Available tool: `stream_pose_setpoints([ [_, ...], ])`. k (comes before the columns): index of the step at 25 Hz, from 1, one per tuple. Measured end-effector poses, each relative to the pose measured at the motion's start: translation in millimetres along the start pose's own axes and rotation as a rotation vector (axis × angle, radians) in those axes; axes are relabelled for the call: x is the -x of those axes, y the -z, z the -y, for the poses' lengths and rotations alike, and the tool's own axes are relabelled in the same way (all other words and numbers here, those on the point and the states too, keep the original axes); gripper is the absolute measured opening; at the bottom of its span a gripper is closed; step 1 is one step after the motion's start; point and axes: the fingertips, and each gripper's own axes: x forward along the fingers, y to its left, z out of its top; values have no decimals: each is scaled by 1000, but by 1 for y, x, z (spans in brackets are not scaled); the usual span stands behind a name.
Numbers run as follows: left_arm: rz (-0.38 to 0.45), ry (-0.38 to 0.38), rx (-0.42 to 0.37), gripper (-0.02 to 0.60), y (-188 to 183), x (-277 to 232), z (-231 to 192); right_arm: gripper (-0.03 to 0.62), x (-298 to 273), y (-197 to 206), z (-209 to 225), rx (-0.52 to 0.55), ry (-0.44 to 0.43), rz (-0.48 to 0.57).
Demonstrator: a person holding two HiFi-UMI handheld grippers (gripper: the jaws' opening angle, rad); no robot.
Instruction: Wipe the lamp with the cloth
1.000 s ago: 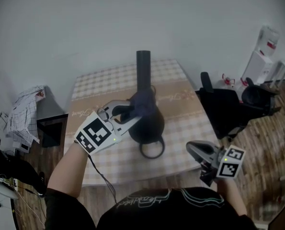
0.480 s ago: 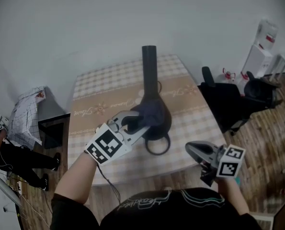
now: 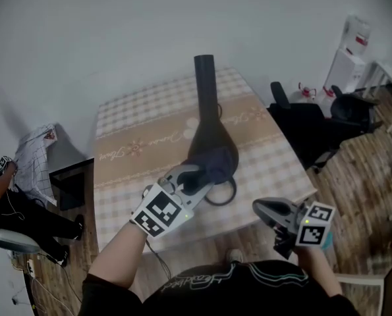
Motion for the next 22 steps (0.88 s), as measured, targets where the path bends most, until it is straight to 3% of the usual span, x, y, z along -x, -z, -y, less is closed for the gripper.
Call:
stream_pose_setpoints([
  [10,0,67,77,72,25,-1,32,11,0,20,-11,-28,46,5],
  [15,4,105,110,72,22,8,47,11,-6,15,-17,-6,18,-8],
  [22,101,-21,173,72,-18,32,35,11,-6,-7,-1,37,-75,-13],
])
